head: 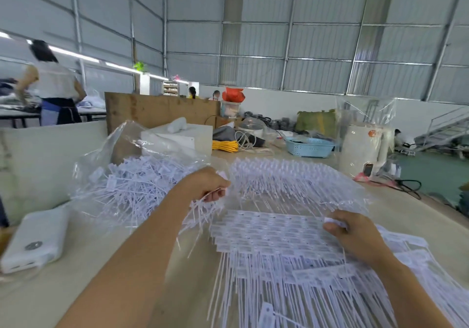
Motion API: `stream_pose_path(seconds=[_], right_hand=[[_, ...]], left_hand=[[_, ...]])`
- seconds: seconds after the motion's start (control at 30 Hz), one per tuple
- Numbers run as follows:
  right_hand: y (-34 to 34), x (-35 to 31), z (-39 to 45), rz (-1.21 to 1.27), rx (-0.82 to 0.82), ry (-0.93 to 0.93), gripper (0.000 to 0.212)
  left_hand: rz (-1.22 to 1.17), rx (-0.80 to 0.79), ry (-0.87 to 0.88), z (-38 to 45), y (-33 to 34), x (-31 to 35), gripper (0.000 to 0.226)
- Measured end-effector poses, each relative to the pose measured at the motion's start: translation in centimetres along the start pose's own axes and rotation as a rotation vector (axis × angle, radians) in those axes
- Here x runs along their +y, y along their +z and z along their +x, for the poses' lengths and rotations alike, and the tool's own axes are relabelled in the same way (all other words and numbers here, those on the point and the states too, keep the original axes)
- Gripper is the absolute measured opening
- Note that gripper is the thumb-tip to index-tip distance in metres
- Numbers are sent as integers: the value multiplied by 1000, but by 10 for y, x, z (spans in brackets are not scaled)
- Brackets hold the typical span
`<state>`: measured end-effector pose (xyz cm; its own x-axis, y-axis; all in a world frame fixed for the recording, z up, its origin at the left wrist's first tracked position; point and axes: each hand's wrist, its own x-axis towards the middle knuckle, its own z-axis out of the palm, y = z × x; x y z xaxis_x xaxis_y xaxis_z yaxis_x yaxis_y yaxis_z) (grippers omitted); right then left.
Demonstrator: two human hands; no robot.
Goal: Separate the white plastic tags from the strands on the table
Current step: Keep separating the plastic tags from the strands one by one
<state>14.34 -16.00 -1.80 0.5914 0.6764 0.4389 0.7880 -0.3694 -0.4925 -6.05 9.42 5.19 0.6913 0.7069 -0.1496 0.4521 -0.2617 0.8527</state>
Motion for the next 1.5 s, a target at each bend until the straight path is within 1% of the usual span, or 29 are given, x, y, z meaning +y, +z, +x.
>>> stream_pose_path(seconds=[0.03, 0.1, 0.13, 0.17, 0.23, 0.3, 0.37, 0.47, 0.5, 0.53, 0.63, 0.7, 0.77, 0.87, 0.93, 1.03, 1.1, 1.13, 1.17, 1.2, 1.23, 1.27, 1.3, 1.33, 1.37, 1.43, 1.47, 1.5], right_hand=[[0, -1, 0, 5, 1, -7, 35], [-1, -3, 0, 13, 9, -8, 46], [-1, -3, 0, 17, 13, -7, 48], [-1, -3, 0, 18, 12, -3, 47], [-2, -5, 0, 15, -1, 10, 42], [-3, -6, 0, 24, -7, 13, 42], [-3, -7, 1, 20, -1, 14, 44], [-3, -9, 1, 3, 22, 6, 47], [-4, -10, 0, 6, 33, -2, 48], [-4, -10, 0, 12, 42, -13, 49], [-6, -11, -1, 0, 40, -26, 43], [-5, -10, 0, -9, 35, -31, 38], [-5, -10, 1, -15, 41, -36, 31], [-3, -7, 2, -31, 57, -45, 22], [-1, -5, 2, -39, 63, -52, 20], [1, 0, 3, -30, 62, -53, 25], [3, 2, 4, -27, 55, -46, 28], [4, 4, 5, -35, 56, -42, 23], [5, 6, 5, -45, 64, -40, 15], [7, 7, 6, -55, 78, -33, 13], [8, 8, 6, -59, 92, -30, 14], [8, 9, 5, -67, 100, -23, 15], [8, 10, 5, -82, 107, -20, 17], [8, 11, 5, -107, 109, -22, 20], [7, 12, 5, -129, 111, -27, 22], [7, 15, 4, -154, 87, -5, 25], [6, 16, 3, -168, 66, 15, 26], [6, 18, 3, -184, 39, 28, 27]], left_hand=[[151, 44, -24, 7, -3, -6, 13], [506, 147, 0, 20, -5, -17, 8], [665, 200, 39, 26, -5, -21, 13], [783, 238, 73, 33, -4, -25, 22], [955, 286, 123, 45, -1, -30, 33], [1112, 350, 134, 53, 5, -30, 37], [1208, 424, 115, 61, 9, -30, 43], [1234, 511, 119, 68, 12, -31, 67], [1247, 531, 128, 69, 13, -31, 71], [1264, 539, 134, 69, 14, -30, 68], [1320, 511, 97, 68, 18, -33, 43], [1412, 449, 37, 68, 20, -42, 41], [1481, 408, 23, 68, 21, -48, 45], [1434, 393, 34, 62, 22, -41, 48], [1411, 351, 27, 50, 25, -26, 48], [1380, 277, -8, 29, 31, 5, 35], [1343, 289, -2, 9, 39, 30, 29], [1317, 309, 31, -1, 44, 42, 25], [1285, 333, 92, -9, 51, 52, 19], [1230, 349, 180, -17, 59, 60, 12], [1141, 350, 279, -25, 68, 67, 15], [1020, 314, 370, -33, 79, 71, 26], [880, 232, 437, -39, 90, 72, 35], [748, 116, 474, -44, 103, 71, 39], [648, -15, 495, -45, 115, 67, 37], [565, -250, 491, -46, 136, 56, 22], [571, -337, 490, -45, 142, 50, 19], [589, -408, 495, -45, 146, 46, 22]])
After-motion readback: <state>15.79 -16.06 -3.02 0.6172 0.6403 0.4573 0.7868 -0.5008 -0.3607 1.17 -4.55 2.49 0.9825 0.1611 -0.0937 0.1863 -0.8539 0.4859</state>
